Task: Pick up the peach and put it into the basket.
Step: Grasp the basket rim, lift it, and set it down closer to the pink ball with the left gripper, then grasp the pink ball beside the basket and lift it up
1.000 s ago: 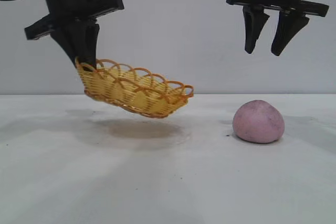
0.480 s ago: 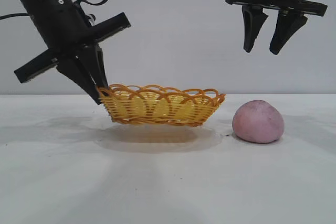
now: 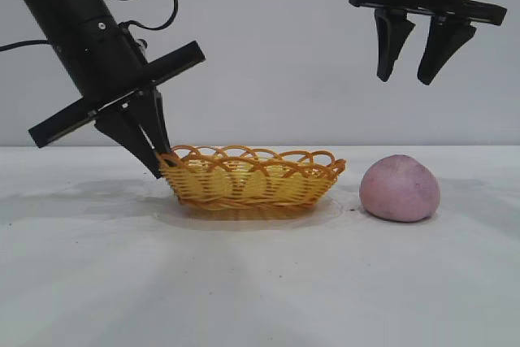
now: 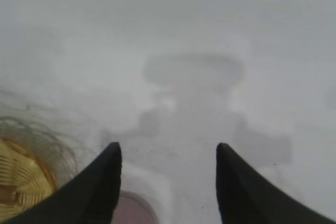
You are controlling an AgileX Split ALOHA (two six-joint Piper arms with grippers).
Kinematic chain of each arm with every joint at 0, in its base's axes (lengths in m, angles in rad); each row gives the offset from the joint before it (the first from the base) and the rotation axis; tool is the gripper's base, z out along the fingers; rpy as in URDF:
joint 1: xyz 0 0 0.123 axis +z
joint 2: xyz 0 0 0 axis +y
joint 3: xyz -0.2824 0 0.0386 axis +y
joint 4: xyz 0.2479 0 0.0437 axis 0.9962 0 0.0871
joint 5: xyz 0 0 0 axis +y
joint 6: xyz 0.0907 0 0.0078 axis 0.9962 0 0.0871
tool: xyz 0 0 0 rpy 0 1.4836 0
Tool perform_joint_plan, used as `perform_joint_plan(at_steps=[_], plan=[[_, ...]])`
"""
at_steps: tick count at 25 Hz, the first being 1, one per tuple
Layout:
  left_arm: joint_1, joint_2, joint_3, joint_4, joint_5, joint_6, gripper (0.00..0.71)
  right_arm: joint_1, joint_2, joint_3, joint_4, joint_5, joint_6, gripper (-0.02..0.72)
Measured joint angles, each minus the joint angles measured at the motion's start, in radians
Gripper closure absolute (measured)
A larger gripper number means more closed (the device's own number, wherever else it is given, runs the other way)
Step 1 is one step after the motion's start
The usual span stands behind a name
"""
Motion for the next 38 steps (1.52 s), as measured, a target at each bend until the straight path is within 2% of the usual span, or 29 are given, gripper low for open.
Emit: perform_joint_plan(at_steps=[1,2,3,9,11,14,15,19,23,27,32,35,38], plan=[[0.0,0.0,0.0,0.0,0.0,0.0,0.71,0.0,0.0,0.0,0.0,0.0,0.0,0.334],[0.0,0.0,0.0,0.0,0.0,0.0,0.65,0.0,0.0,0.0,0.0,0.0,0.0,0.334],[0.0,0.0,0.0,0.0,0.0,0.0,0.65,0.0,0.0,0.0,0.0,0.0,0.0,0.334],[0.0,0.0,0.0,-0.002,0.029,0.0,0.336,0.0,0.0,0.0,0.0,-0.002,0.0,0.334],[0.0,0.0,0.0,-0.002,0.051,0.0,0.285,0.0,0.0,0.0,0.0,-0.004,0.0,0.334],[0.0,-0.002,0.0,0.008,0.088,0.005,0.301,0.0,0.0,0.0,0.0,-0.004,0.0,0.334],[0.0,-0.008,0.0,0.022,0.099,0.011,0.26,0.0,0.0,0.0,0.0,-0.004,0.0,0.334],[0.0,-0.067,0.0,0.112,0.108,0.017,0.275,0.0,0.0,0.0,0.0,-0.004,0.0,0.334],[0.0,-0.114,-0.024,0.274,0.146,0.019,0.275,0.0,0.0,0.0,0.0,-0.004,0.0,0.334],[0.0,-0.118,-0.07,0.449,0.217,0.019,0.275,0.0,0.0,0.0,0.0,-0.004,0.0,0.334],[0.002,-0.118,-0.079,0.621,0.25,-0.021,0.275,0.0,0.0,0.0,0.0,-0.002,0.0,0.334],[0.03,-0.118,-0.079,0.664,0.274,-0.025,0.275,0.0,0.0,0.0,0.0,-0.002,0.0,0.334],[0.1,-0.118,-0.079,0.691,0.313,-0.027,0.275,0.0,0.0,0.0,0.0,-0.002,0.0,0.334]])
